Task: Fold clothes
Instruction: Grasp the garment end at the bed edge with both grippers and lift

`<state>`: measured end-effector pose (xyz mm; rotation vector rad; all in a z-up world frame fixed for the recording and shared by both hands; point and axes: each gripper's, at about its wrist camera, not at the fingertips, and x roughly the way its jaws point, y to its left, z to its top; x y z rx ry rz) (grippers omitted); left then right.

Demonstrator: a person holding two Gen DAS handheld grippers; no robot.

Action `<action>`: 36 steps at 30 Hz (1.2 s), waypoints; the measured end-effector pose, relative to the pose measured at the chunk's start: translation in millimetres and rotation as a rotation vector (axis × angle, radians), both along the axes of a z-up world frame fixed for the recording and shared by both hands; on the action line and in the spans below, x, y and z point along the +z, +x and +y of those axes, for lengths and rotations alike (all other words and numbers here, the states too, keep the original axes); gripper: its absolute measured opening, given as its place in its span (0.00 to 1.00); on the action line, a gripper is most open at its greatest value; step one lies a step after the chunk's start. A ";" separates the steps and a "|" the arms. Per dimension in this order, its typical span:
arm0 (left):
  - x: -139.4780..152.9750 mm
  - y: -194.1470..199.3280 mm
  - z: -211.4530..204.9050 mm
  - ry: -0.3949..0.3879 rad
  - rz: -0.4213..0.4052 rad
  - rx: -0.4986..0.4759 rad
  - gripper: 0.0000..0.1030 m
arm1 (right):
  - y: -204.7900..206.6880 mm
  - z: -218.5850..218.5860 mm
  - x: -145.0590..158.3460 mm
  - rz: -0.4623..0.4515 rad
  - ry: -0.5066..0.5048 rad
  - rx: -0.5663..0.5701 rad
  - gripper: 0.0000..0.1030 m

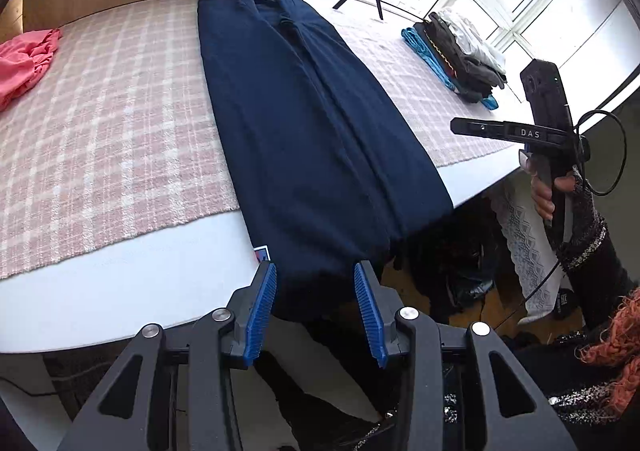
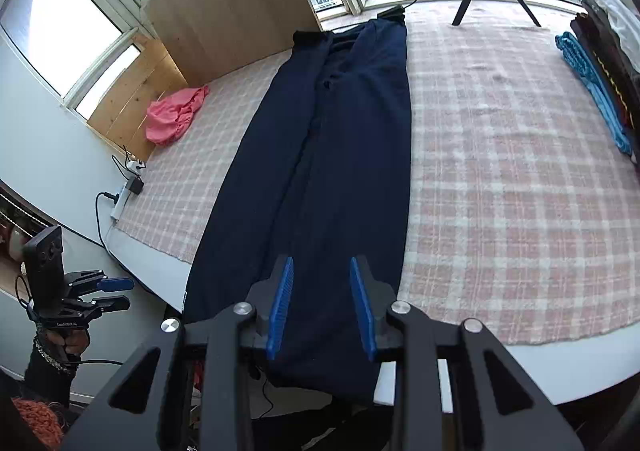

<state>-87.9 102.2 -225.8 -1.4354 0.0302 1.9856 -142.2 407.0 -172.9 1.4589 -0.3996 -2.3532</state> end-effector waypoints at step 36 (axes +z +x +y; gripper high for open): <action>-51.4 24.3 -19.6 0.174 -0.121 0.077 0.02 | 85.7 21.6 -124.6 -0.200 -0.117 0.120 0.23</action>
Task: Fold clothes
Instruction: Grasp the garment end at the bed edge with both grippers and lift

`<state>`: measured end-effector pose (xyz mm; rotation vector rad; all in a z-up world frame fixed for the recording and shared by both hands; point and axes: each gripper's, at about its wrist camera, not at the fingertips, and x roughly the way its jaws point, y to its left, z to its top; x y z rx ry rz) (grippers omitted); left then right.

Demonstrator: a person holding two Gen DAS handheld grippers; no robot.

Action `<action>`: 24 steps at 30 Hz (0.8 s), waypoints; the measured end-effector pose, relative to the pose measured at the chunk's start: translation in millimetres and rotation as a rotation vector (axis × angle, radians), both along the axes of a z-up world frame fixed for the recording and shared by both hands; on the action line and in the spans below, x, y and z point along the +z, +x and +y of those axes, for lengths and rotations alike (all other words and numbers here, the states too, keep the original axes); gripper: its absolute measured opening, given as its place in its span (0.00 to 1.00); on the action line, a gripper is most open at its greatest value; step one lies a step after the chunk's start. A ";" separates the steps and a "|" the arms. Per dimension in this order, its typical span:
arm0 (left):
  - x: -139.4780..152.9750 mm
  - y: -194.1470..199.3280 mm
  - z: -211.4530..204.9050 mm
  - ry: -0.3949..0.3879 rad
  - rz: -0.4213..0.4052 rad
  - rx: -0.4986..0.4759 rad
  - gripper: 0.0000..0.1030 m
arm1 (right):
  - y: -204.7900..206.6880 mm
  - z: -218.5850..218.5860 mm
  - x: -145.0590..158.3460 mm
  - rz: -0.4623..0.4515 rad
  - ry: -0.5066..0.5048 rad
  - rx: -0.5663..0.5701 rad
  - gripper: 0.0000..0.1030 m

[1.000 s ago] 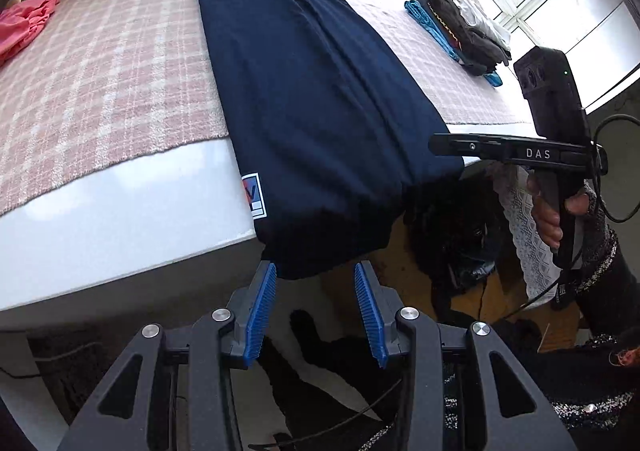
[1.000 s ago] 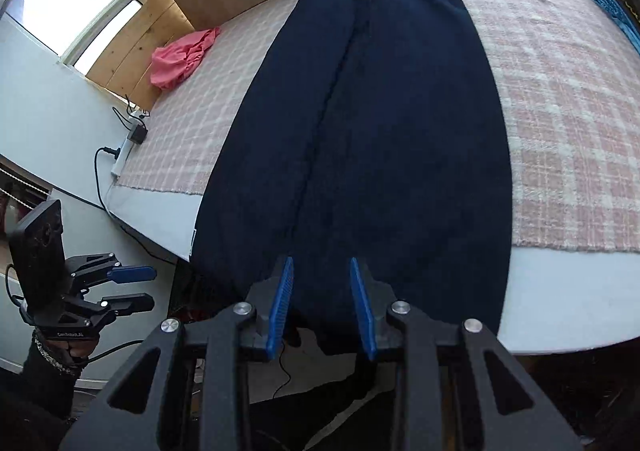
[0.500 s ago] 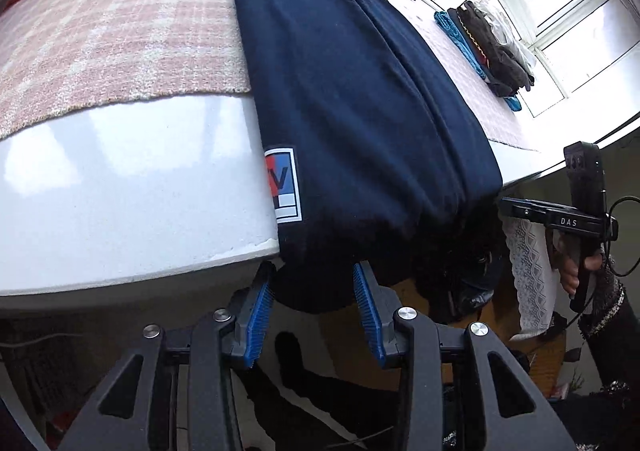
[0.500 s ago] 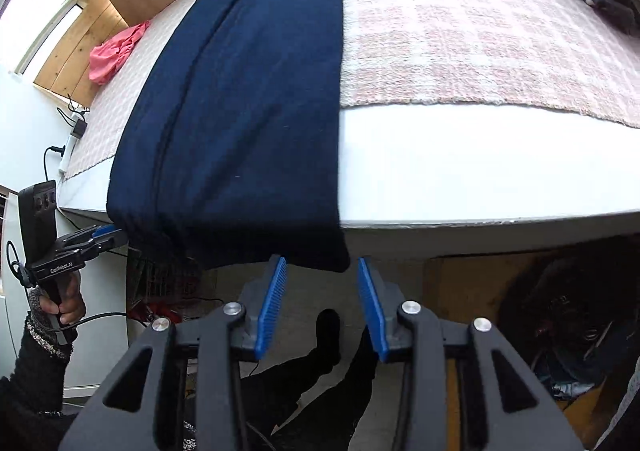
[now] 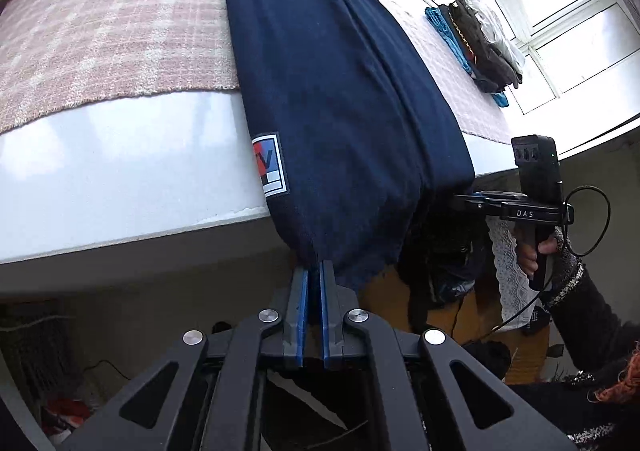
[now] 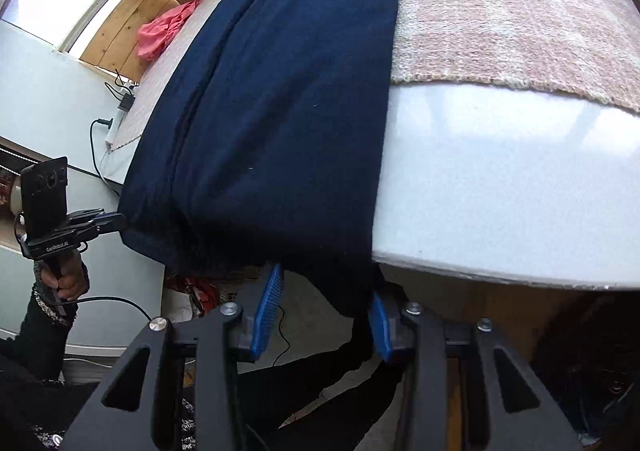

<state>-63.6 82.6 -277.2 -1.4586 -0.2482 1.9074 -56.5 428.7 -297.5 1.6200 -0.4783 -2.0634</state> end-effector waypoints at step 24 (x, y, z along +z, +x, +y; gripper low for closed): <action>4.1 29.9 64.4 -0.029 0.053 -0.062 0.29 | -23.5 -17.5 121.6 0.177 -0.037 0.018 0.23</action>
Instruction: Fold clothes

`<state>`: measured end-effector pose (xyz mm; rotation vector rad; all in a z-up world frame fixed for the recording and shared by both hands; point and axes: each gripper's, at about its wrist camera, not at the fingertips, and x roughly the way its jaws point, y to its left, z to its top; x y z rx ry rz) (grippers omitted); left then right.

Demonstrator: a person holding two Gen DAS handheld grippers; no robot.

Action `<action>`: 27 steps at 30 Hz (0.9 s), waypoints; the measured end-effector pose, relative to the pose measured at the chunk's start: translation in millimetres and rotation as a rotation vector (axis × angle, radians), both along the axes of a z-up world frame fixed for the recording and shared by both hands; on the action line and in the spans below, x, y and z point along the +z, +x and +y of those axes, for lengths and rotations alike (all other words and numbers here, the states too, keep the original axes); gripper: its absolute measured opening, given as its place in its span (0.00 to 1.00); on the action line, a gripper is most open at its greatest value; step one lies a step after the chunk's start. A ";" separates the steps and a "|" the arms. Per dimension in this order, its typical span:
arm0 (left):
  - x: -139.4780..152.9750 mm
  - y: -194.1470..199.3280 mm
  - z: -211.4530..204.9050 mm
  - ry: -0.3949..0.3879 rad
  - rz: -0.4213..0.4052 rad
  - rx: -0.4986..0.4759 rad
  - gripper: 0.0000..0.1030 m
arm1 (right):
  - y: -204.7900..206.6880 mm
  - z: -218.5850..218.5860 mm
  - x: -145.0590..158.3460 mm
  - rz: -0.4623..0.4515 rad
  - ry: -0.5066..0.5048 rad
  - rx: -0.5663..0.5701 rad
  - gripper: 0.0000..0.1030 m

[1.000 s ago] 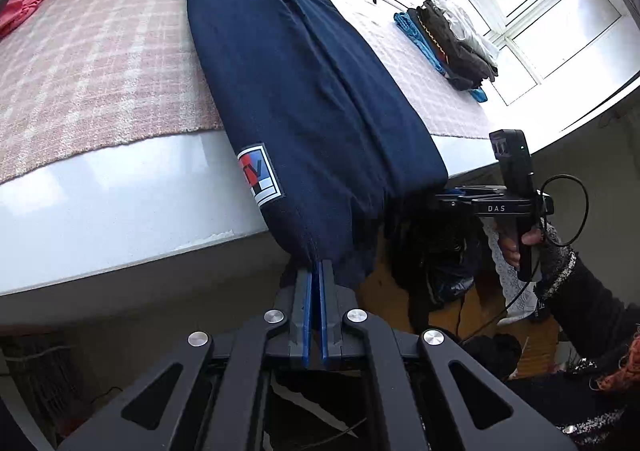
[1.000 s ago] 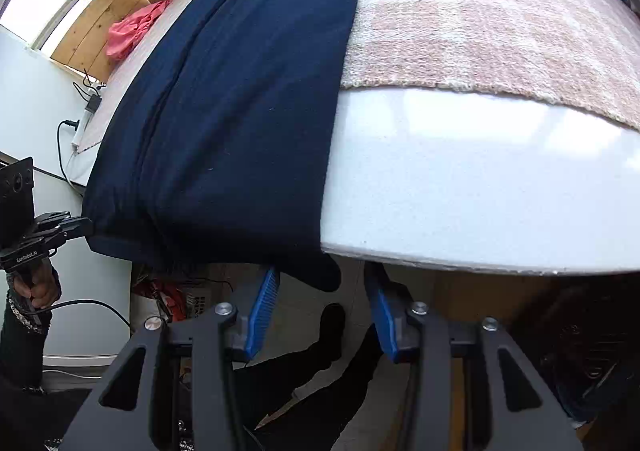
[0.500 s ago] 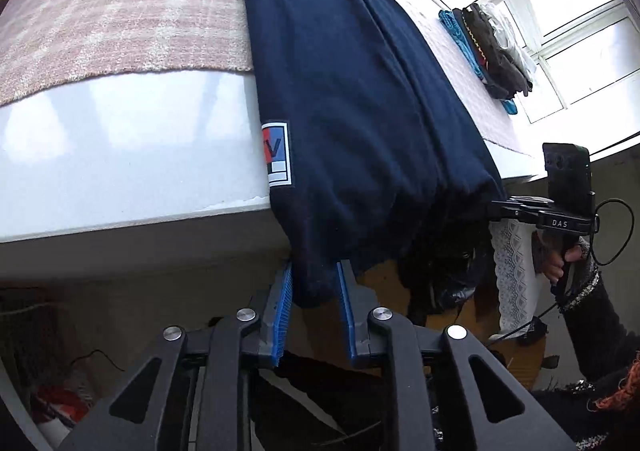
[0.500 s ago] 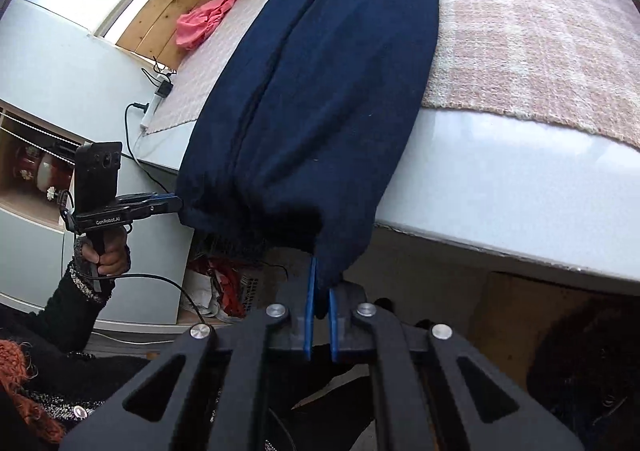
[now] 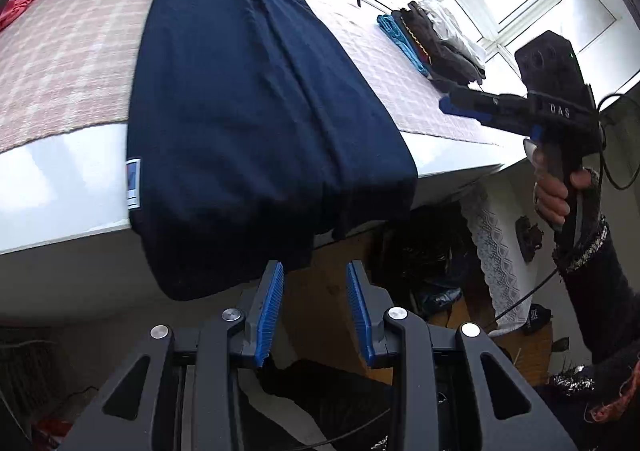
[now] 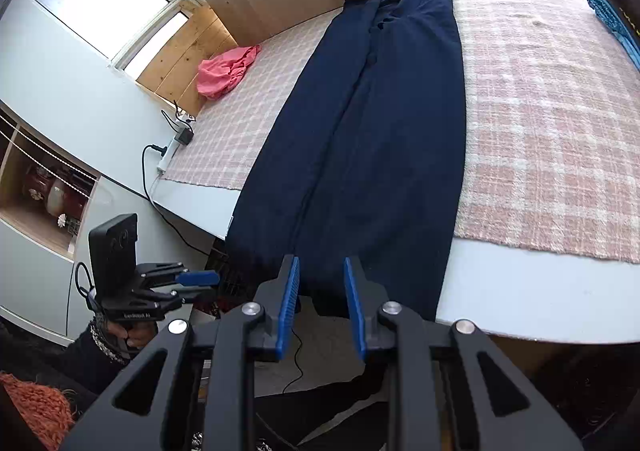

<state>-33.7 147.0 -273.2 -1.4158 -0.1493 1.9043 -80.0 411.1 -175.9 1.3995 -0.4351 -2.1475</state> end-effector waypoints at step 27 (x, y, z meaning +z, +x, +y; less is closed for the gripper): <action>-32.7 10.0 48.7 -0.105 0.072 0.522 0.30 | -285.6 -112.1 -35.1 -0.110 0.207 0.162 0.29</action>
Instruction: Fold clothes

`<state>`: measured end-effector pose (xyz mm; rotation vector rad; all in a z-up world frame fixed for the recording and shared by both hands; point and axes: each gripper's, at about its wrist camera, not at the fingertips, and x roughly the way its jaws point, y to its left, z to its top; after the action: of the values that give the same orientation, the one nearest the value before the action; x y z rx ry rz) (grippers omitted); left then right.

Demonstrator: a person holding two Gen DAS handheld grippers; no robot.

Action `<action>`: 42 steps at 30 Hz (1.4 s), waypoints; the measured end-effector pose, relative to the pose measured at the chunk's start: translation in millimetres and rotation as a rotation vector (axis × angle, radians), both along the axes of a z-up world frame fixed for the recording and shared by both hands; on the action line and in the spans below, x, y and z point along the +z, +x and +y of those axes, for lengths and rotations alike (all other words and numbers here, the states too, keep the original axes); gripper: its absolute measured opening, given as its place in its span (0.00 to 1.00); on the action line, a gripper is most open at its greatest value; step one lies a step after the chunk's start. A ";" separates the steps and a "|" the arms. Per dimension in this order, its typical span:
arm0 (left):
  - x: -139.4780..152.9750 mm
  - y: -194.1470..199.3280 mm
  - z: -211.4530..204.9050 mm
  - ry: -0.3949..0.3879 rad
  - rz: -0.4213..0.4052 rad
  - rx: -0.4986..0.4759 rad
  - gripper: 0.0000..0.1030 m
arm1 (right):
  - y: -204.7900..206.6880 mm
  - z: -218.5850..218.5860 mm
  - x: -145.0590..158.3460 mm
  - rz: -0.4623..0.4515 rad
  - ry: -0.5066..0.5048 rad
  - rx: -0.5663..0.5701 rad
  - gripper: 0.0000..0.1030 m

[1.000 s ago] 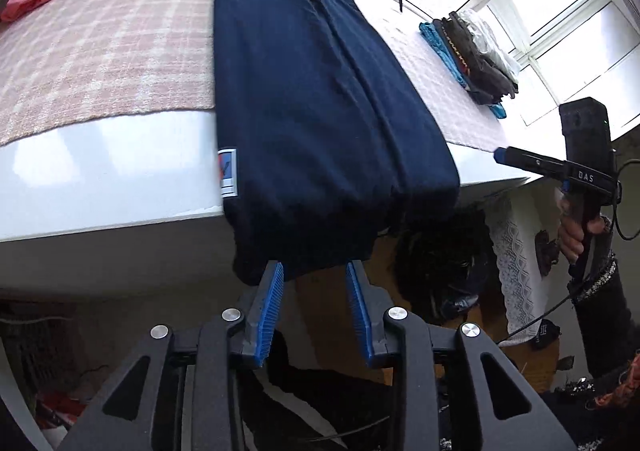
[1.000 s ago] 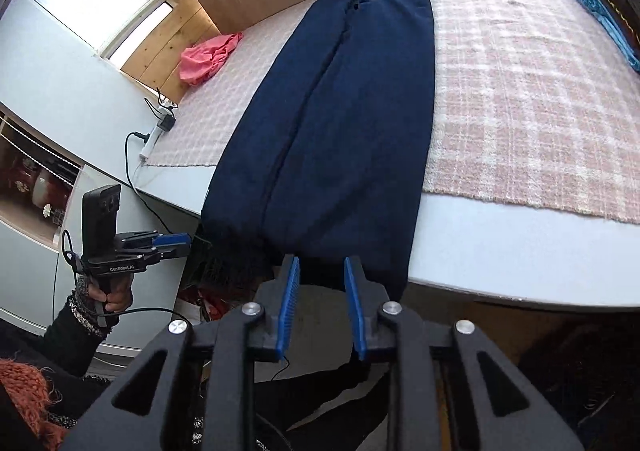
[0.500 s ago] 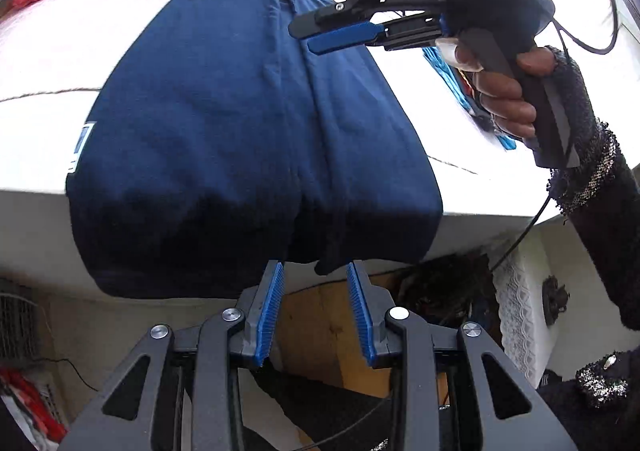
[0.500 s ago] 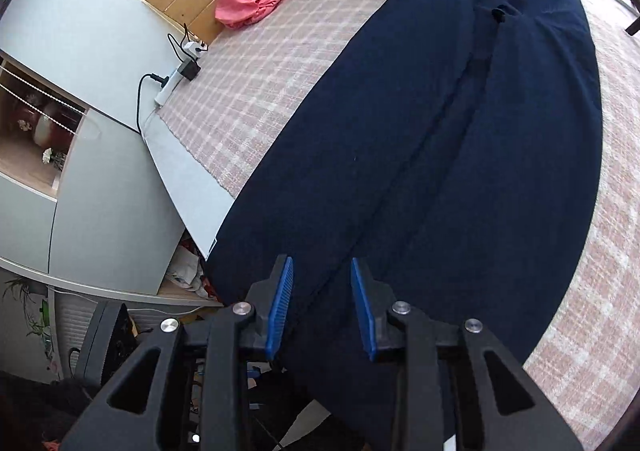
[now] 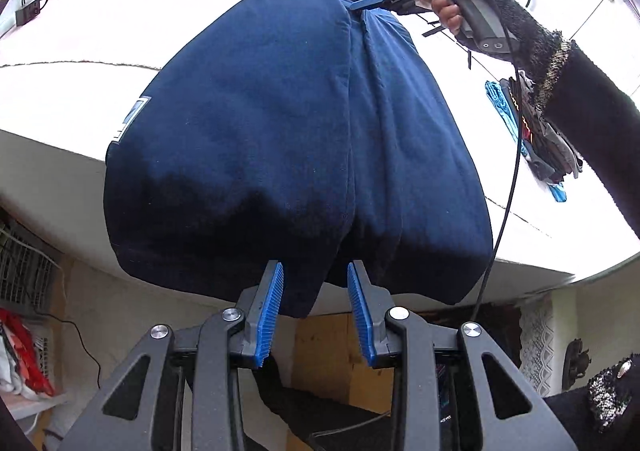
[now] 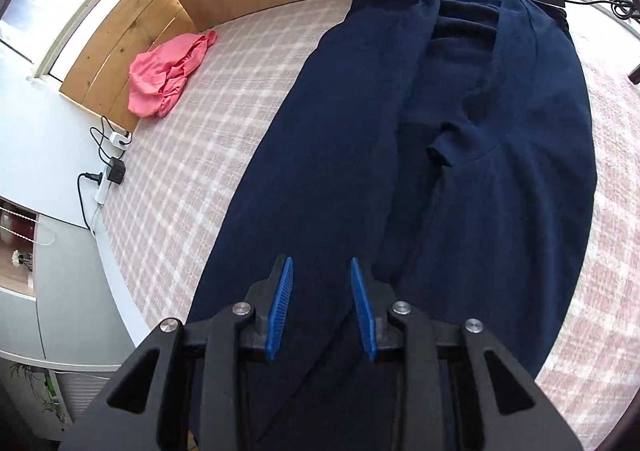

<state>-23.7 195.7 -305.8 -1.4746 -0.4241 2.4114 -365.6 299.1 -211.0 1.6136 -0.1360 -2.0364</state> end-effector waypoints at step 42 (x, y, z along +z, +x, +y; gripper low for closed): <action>27.4 -15.6 35.9 0.012 0.005 -0.145 0.00 | -47.4 4.9 11.5 0.060 0.034 0.090 0.04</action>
<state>-39.3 231.6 -278.4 -1.4417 -0.3185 2.2954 -412.9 303.9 -199.5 1.5492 -0.0069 -2.0261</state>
